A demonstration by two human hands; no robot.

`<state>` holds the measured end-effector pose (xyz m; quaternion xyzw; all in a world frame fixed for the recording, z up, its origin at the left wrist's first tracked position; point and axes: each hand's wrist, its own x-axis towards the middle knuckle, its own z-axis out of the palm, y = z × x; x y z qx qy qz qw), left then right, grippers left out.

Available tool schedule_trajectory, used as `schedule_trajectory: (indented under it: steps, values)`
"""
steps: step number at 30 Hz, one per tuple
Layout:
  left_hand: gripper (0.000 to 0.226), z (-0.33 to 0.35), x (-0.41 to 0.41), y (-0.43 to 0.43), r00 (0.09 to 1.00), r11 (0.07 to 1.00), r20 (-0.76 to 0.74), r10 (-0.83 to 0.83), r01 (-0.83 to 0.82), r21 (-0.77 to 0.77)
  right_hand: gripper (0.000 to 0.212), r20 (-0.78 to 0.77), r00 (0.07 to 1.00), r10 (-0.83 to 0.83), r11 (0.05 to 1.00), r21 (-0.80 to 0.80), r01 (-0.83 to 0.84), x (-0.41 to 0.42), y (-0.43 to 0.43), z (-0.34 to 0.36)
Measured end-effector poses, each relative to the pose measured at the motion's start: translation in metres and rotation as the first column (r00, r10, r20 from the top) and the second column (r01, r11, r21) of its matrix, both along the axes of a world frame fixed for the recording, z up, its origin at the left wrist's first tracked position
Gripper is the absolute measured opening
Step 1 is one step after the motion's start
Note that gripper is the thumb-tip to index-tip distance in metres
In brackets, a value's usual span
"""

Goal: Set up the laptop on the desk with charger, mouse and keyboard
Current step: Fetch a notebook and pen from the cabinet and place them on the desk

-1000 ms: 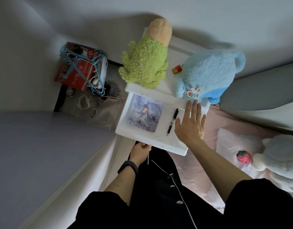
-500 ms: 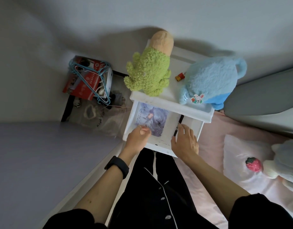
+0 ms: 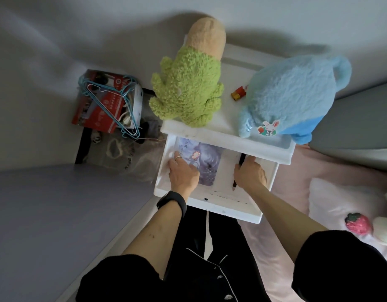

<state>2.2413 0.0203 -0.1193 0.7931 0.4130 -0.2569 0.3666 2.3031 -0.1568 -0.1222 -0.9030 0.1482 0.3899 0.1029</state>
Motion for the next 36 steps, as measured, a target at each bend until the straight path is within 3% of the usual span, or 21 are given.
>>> schedule_trajectory:
  steps: [4, 6, 10, 14, 20, 24, 26, 30, 34, 36]
  values:
    - [0.07, -0.009, 0.001, -0.006, 0.997, 0.986, -0.035, -0.073, 0.077, 0.146, 0.021, -0.041, 0.999, -0.019, 0.996, 0.092, 0.023, -0.002, -0.003, 0.004]
    - [0.065, -0.01, 0.004, -0.008, 0.996, 0.981, -0.062, -0.067, 0.077, 0.177, 0.019, -0.063, 0.992, -0.109, 0.974, 0.191, 0.119, -0.004, -0.007, 0.012]
    - [0.048, -0.005, 0.01, -0.004, 0.997, 0.994, -0.071, -0.005, 0.013, 0.109, 0.019, -0.234, 0.907, -0.351, 0.849, 0.329, 0.414, -0.013, -0.026, 0.032]
    - [0.017, 0.018, 0.007, 0.004, 0.993, 0.995, -0.083, 0.083, -0.087, -0.046, 0.012, -0.361, 0.831, -0.423, 0.762, 0.354, 0.542, -0.03, -0.041, 0.059]
    - [0.034, 0.102, -0.012, 0.007, 0.988, 0.986, 0.017, 0.154, -0.152, -0.067, 0.015, -0.326, 0.839, -0.435, 0.747, 0.39, 0.538, -0.073, -0.048, 0.074]
    - [0.017, 0.152, -0.063, 0.012, 0.981, 0.983, 0.061, 0.182, -0.18, -0.046, 0.021, -0.239, 0.932, -0.274, 0.808, 0.468, 0.358, -0.106, -0.037, 0.077]
    - [0.012, 0.17, -0.102, 0.01, 0.97, 0.973, 0.079, 0.231, -0.228, -0.039, 0.013, -0.206, 0.959, -0.197, 0.818, 0.505, 0.276, -0.126, -0.032, 0.081]
    - [0.02, 0.195, -0.192, -0.004, 0.889, 0.892, 0.095, 0.449, -0.452, 0.019, 0.014, -0.205, 0.964, -0.169, 0.796, 0.549, 0.257, -0.169, -0.025, 0.079]
    - [0.02, 0.204, -0.265, -0.028, 0.721, 0.721, 0.064, 0.69, -0.692, 0.019, 0.014, -0.356, 0.886, -0.297, 0.72, 0.526, 0.452, -0.199, -0.022, 0.071]
    - [0.025, 0.203, -0.288, -0.041, 0.686, 0.682, 0.054, 0.725, -0.727, 0.077, 0.013, -0.422, 0.817, -0.393, 0.661, 0.488, 0.57, -0.204, -0.017, 0.067]
